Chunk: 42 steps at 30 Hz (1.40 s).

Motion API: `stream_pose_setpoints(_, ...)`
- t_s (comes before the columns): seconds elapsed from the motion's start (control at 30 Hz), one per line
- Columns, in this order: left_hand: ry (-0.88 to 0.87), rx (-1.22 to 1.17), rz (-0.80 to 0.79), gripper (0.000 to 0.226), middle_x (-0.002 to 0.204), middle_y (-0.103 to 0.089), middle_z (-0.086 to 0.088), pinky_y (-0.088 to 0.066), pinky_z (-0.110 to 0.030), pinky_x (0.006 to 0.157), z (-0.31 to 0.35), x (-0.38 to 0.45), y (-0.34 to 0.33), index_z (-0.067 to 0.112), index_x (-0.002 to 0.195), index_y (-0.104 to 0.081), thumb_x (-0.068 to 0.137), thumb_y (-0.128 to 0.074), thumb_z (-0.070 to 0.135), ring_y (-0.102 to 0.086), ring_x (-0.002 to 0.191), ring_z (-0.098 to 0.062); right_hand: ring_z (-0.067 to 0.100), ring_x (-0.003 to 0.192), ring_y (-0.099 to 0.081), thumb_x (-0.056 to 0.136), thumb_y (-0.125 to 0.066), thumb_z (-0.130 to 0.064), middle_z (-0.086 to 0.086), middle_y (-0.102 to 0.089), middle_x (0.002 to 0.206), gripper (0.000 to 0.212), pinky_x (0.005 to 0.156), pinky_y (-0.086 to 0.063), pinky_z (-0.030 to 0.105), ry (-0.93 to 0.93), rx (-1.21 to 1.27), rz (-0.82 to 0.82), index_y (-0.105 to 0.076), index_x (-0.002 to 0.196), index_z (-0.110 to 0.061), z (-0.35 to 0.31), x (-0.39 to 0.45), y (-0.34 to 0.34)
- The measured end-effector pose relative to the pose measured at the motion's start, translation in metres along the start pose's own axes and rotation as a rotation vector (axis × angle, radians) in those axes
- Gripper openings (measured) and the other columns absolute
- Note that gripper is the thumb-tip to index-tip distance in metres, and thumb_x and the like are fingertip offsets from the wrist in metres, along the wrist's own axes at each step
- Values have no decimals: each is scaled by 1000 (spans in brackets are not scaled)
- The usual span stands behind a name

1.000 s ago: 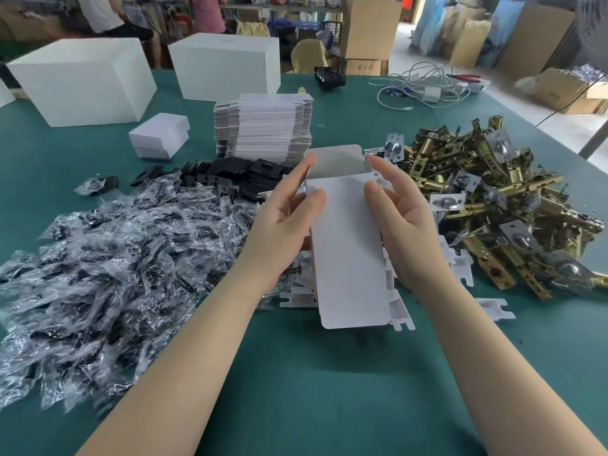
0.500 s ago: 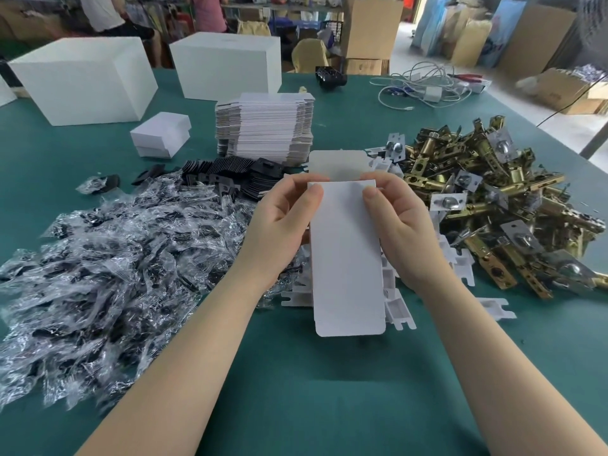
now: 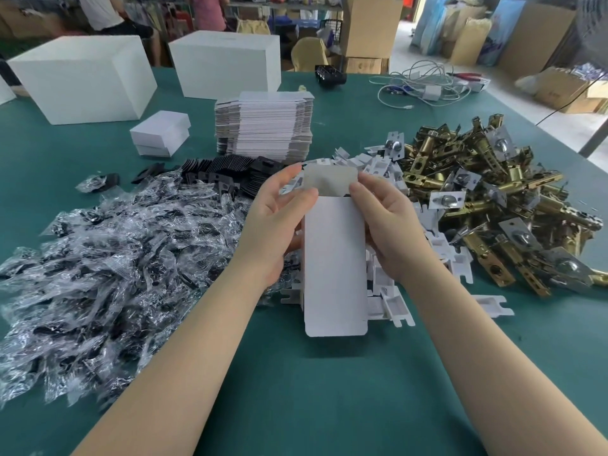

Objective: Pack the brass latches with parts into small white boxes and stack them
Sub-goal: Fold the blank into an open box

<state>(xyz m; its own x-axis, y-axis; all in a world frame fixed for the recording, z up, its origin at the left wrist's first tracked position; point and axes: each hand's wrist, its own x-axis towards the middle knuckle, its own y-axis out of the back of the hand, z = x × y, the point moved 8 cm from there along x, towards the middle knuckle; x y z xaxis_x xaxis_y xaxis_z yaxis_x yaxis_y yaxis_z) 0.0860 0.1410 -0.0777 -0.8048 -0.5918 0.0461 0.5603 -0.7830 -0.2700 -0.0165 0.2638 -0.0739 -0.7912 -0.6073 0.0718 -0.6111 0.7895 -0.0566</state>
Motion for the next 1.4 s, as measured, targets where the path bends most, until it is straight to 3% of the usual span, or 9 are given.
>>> stream_pose_setpoints(0.3,236,-55,-85,20,81,-72,4,-53,-23,51,-7,10,-2,23,106,-70,94,-61,11,-66,59,-11,13,71,-65,98,-59,-23,-2,-70,85,14,52,-51,29,6,62,-32,-60,112,-20,7,3,0)
stream_pose_setpoints(0.5,197,94,-129,15,79,-72,6,-54,-26,51,16,34,-8,26,99,-69,96,-61,13,-68,63,-12,10,74,-68,98,-59,-21,-5,-73,87,36,56,-54,23,43,109,-56,-54,132,-11,-11,26,0)
stream_pose_setpoints(0.7,228,80,-150,33,87,-70,-1,-57,-26,52,24,59,-9,12,129,-62,96,-62,13,-67,64,-13,9,56,-60,96,-62,-20,-2,-68,73,8,45,-44,18,-24,120,-91,-68,94,-16,-12,52,-5)
stream_pose_setpoints(0.87,256,-4,-124,38,99,-70,-4,-55,-26,53,10,71,2,15,133,-60,96,-63,14,-69,68,-14,9,56,-58,95,-64,-33,-4,-68,75,11,44,-43,20,-7,83,-33,-66,100,-23,-7,63,-6)
stream_pose_setpoints(1.07,101,60,5,20,77,-74,8,-52,-21,49,17,82,16,27,109,-60,92,-70,22,-68,60,-9,6,61,-66,93,-67,-28,-7,-73,74,6,51,-50,18,101,-78,-45,-65,93,-22,-15,65,-6)
stream_pose_setpoints(1.17,-37,228,18,27,84,-74,6,-54,-22,56,23,84,19,40,108,-59,86,-74,34,-71,72,-10,7,66,-67,95,-64,-24,-8,-73,74,5,57,-53,20,82,-46,-83,-67,93,-20,-11,65,-7)
stream_pose_setpoints(1.27,-57,254,-33,8,87,-72,2,-55,-22,61,24,82,11,30,91,-73,86,-73,36,-69,74,-10,6,59,-60,98,-59,-24,-9,-65,67,15,52,-48,18,60,-15,-69,-65,86,-17,-9,65,-5)
stream_pose_setpoints(1.33,-39,248,-61,16,82,-73,3,-57,-22,65,21,81,8,27,76,-77,91,-72,30,-70,73,-10,12,60,-53,99,-57,-27,-1,-58,69,22,51,-42,22,48,-33,-43,-63,82,-16,-7,65,-3)
stream_pose_setpoints(1.4,-17,218,-75,25,76,-74,4,-57,-21,65,20,80,8,28,67,-77,91,-71,25,-70,71,-9,23,72,-47,100,-56,-30,12,-52,81,26,64,-38,32,49,-30,-19,-62,90,-7,-7,64,-3)
